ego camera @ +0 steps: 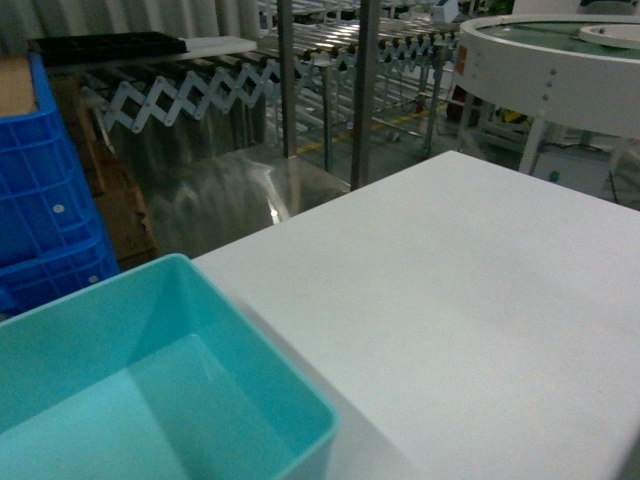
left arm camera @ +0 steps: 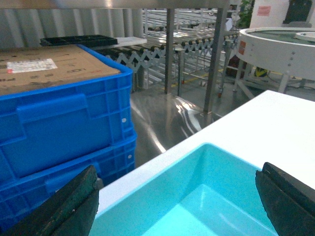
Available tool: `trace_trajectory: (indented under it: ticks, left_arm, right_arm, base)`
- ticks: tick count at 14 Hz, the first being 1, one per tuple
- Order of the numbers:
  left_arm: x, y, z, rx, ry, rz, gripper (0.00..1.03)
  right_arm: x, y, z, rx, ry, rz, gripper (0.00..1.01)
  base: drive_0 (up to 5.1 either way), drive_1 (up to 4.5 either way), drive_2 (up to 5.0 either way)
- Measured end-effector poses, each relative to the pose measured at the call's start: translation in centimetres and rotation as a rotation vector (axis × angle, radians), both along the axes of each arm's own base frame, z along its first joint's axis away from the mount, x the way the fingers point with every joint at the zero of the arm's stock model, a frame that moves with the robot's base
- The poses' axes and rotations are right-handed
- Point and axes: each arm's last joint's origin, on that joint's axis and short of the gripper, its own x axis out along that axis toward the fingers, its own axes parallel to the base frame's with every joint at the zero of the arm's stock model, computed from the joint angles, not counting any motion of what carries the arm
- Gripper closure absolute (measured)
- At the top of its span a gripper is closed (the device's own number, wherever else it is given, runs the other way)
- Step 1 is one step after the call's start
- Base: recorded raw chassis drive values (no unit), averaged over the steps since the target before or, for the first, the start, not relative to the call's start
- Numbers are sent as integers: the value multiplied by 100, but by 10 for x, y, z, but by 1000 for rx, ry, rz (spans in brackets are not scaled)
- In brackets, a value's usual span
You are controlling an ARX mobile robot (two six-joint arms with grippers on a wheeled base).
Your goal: Pick red block from blue box to shelf
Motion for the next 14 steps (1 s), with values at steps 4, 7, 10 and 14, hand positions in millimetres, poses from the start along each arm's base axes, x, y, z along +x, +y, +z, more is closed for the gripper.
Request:
trace_trajectory:
  ticks: [4,7,10,14]
  left_arm:
    - [0,0,-1,0,6,-2,5]
    - [0,0,0,0,0,-3,5]
    - [0,0,0,0,0,-2,5]
    - [0,0,0,0,1,-2,5]
  right_arm:
    - [0,0,0,0,-1,0,73]
    - [0,0,1,-1,-6,-5,73]
    - [0,0,1,0,-5,-4,73]
    - [0,0,1,0,-6,-3,73]
  base:
    - [219,-555,-132]
    - [-148,-148,-148]
    - [-152,-152,-152]
    - [-163,-163,-163]
